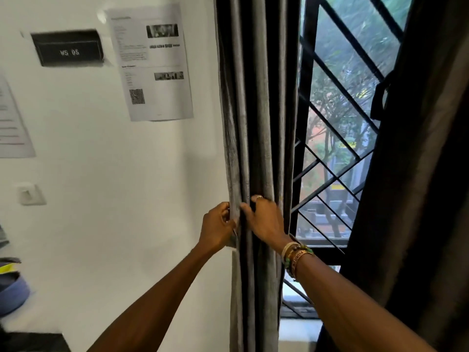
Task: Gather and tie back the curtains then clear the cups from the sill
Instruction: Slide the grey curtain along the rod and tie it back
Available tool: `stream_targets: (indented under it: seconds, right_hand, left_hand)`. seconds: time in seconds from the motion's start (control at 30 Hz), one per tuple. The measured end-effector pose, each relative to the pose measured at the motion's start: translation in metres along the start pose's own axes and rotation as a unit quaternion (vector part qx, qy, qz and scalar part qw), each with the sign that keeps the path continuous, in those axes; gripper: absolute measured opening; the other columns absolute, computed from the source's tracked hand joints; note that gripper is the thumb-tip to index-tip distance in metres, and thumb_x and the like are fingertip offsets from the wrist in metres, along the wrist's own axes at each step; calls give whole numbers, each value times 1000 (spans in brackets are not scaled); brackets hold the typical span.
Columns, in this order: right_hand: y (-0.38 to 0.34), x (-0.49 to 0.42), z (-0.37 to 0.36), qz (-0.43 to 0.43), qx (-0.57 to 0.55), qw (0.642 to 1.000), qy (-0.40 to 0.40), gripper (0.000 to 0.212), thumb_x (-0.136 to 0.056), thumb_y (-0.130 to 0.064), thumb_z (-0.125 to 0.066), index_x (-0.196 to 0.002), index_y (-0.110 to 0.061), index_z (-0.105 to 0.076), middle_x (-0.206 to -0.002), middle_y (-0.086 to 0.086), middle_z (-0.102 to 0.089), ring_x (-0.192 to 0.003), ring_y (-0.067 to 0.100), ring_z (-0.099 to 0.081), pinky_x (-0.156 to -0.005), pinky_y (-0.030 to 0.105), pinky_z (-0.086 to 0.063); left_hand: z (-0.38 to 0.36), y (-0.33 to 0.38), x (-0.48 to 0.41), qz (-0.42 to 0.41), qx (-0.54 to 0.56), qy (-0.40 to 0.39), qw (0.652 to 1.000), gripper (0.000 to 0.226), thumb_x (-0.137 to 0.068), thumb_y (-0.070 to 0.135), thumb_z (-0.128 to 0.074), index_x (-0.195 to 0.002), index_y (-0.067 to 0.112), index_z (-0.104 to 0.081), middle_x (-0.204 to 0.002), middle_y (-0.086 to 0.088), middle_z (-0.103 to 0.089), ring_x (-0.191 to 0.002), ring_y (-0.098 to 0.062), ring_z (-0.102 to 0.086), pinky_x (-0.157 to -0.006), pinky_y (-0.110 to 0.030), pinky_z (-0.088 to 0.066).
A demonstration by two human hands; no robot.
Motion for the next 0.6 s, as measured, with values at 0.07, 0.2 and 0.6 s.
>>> stream_targets:
  seconds: [0.07, 0.2, 0.6]
  right_hand:
    - [6, 0, 8, -6, 9, 999, 33, 23, -101, -37, -48, -94, -18, -59, -94, 10, -70, -91, 36, -66, -65, 33, -43]
    - [24, 10, 14, -39, -10, 998, 54, 29, -103, -37, -44, -77, -23, -47, -87, 10, -68, -85, 35, -63, -63, 32, -34]
    - [2, 41, 29, 79, -132, 980, 126, 35, -93, -25, -65, -126, -16, -61, -115, 6, -62, -104, 18, -57, -88, 28, -47]
  left_hand:
    - [18, -2, 7, 2, -36, 63, 997, 13, -90, 20, -68, -101, 13, -68, -93, 0, -73, -80, -16, -68, -73, -25, -55]
    - [44, -20, 18, 45, -64, 128, 989, 18, -92, 26, -68, -103, 12, -68, -91, 3, -72, -78, -14, -68, -76, -27, -56]
    - [24, -13, 21, 32, -64, 137, 988, 13, -93, 24, -66, -96, 12, -69, -87, 3, -71, -75, -12, -64, -59, -4, -41]
Point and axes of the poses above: each hand's wrist, its own x-axis away from the middle knuckle, its own z-axis out of the back of the hand, y = z × x, the point moved 9 cm from there along -x, towards the middle knuckle
